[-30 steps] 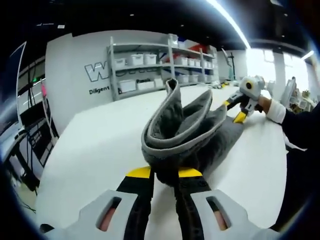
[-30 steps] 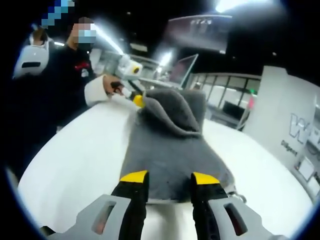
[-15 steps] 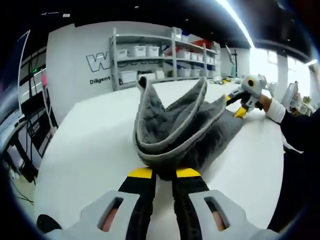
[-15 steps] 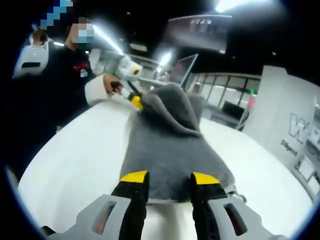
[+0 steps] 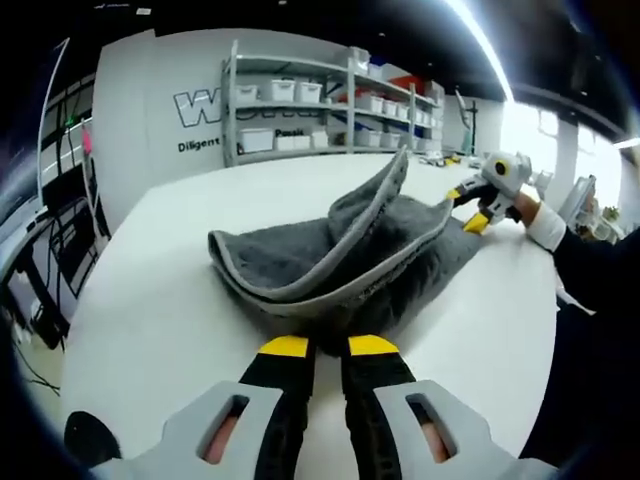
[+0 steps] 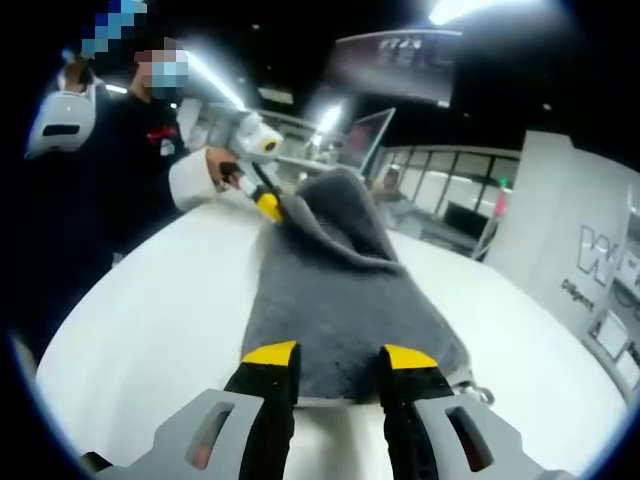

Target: Open the folded towel by lifting each exposed corner and separating the folded layers until the towel lies flat within the target outline without major curled edges

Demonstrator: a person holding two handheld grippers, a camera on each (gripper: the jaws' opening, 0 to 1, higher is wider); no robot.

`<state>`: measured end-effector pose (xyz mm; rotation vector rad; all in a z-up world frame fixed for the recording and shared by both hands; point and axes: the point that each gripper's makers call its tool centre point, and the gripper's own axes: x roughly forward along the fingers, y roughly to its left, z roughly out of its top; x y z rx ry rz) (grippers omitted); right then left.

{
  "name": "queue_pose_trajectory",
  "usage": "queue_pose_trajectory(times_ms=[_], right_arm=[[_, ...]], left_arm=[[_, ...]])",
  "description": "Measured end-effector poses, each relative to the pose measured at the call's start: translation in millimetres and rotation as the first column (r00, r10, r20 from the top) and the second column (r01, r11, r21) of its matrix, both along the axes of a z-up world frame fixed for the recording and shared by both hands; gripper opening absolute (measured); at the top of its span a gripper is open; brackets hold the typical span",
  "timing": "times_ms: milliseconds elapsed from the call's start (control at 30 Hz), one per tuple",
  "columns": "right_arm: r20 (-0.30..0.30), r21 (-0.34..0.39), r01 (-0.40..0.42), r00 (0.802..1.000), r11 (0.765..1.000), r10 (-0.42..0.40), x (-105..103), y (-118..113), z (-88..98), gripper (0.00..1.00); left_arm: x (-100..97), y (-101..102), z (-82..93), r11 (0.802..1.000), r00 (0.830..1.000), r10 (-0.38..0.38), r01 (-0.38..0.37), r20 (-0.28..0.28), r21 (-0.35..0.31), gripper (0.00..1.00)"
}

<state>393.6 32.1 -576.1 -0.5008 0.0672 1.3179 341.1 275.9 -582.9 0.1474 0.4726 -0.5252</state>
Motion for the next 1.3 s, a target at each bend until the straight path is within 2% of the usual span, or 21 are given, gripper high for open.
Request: queue_pose_trajectory(times_ms=[100,200,267,433,600,667,700,767,833,967,1100,1167,1300], right_arm=[[-0.003,0.002,0.000,1.000,1.000,0.000,0,0,0.1,0.30],[-0.005,0.003,0.001,1.000,1.000,-0.001,0,0,0.0,0.30],[-0.003,0.002,0.001,1.000,1.000,-0.001,0,0,0.2,0.30],[-0.001,0.003,-0.004,1.000,1.000,0.004,-1,0,0.7,0.29],[-0.009,0.008,-0.009,1.000,1.000,0.010,-1,0,1.0,0.28],[-0.015,0.013,-0.008,1.000,1.000,0.008,-1,0,2.4,0.28],[-0.026,0.023,-0.010,1.000,1.000,0.010,-1,0,3.8,0.28],[-0.084,0.070,0.000,0.996,0.998,0.006,-2,1,8.5,0.30],[-0.092,0.077,0.007,0.996,0.997,0.000,1,0,9.8,0.31],[-0.099,0.071,0.032,0.995,0.997,-0.024,5,-2,7.7,0.34],[-0.109,0.090,0.078,0.992,0.993,-0.068,12,-4,11.0,0.36],[-0.110,0.113,0.109,0.989,0.988,-0.097,18,-6,15.4,0.37],[-0.193,0.154,0.206,0.965,0.966,-0.175,33,-15,19.4,0.40]], left_arm=[[-1.0,-1,-1.4,1.000,1.000,-0.005,0.005,-0.002,0.024,0.15],[0.4,2,-2.8,0.998,1.000,-0.001,0.000,0.022,0.068,0.24],[-3.2,-2,-3.9,0.997,1.000,0.003,-0.005,0.022,0.082,0.27],[2.7,11,6.9,0.997,0.997,0.045,-0.048,0.058,0.059,0.37],[6.1,0,19.6,0.991,0.986,0.020,-0.041,0.164,0.127,0.53],[10.7,-4,30.7,0.987,0.973,-0.015,-0.022,0.232,0.156,0.54],[13.9,-6,38.1,0.987,0.961,-0.036,-0.010,0.276,0.163,0.54],[19.1,-13,49.4,0.989,0.940,-0.052,0.002,0.337,0.147,0.54],[23.9,-18,53.8,0.990,0.932,-0.078,0.030,0.355,0.139,0.54],[28.7,-28,49.8,0.988,0.931,-0.107,0.059,0.349,0.144,0.52],[32.8,-27,43.4,0.982,0.933,-0.120,0.062,0.339,0.178,0.48],[33.4,-24,44.7,0.983,0.934,-0.114,0.058,0.339,0.172,0.46],[34.7,-21,47.3,0.986,0.930,-0.106,0.053,0.352,0.156,0.38]])
